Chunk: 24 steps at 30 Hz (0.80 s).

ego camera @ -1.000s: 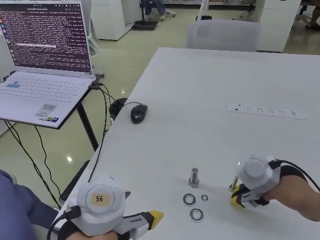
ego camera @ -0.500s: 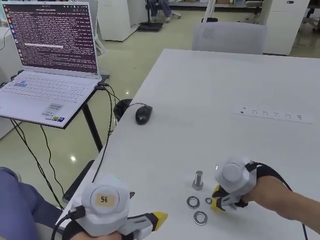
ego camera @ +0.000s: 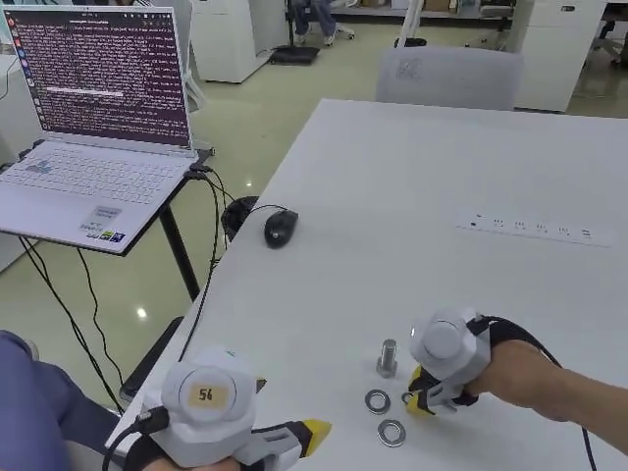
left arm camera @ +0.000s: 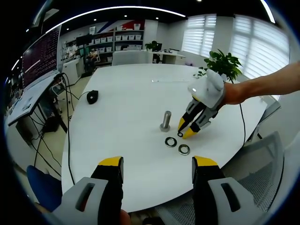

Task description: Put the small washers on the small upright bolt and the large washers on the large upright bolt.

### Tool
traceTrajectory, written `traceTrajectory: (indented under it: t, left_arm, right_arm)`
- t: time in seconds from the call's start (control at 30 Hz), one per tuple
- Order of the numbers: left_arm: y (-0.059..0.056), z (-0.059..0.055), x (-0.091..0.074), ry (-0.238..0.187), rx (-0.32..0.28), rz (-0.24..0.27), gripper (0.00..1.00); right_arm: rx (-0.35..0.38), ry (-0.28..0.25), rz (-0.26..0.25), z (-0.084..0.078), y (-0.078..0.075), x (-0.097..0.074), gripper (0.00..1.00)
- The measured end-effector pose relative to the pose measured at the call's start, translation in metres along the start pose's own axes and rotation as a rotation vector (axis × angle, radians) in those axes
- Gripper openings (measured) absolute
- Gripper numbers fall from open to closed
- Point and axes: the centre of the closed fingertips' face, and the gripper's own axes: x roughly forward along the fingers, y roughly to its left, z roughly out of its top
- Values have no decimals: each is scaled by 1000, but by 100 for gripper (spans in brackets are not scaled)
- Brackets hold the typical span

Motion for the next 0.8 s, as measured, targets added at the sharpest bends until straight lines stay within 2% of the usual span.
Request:
traceTrajectory:
  t: [0.03, 0.3, 0.5, 0.57, 0.67, 0.8]
  left_arm:
    - [0, 0, 0, 1, 1, 0, 58]
    - [2, 1, 0, -1, 0, 6, 58]
    - [8, -1, -3, -2, -9, 18, 58]
    - [7, -2, -3, -1, -10, 19, 58]
    - [8, -2, -3, -2, -12, 20, 58]
    - [7, -1, -3, -3, -11, 17, 58]
  right_arm:
    - [-18, 12, -4, -1, 0, 1, 15]
    - [-9, 11, -7, -2, -1, 0, 14]
    - [36, 6, -25, -8, 1, -4, 13]
    - [55, -10, -34, -10, 3, -8, 13]
    - [92, -29, -56, -19, 4, -16, 13]
    - [172, -38, -97, -42, 0, -32, 13]
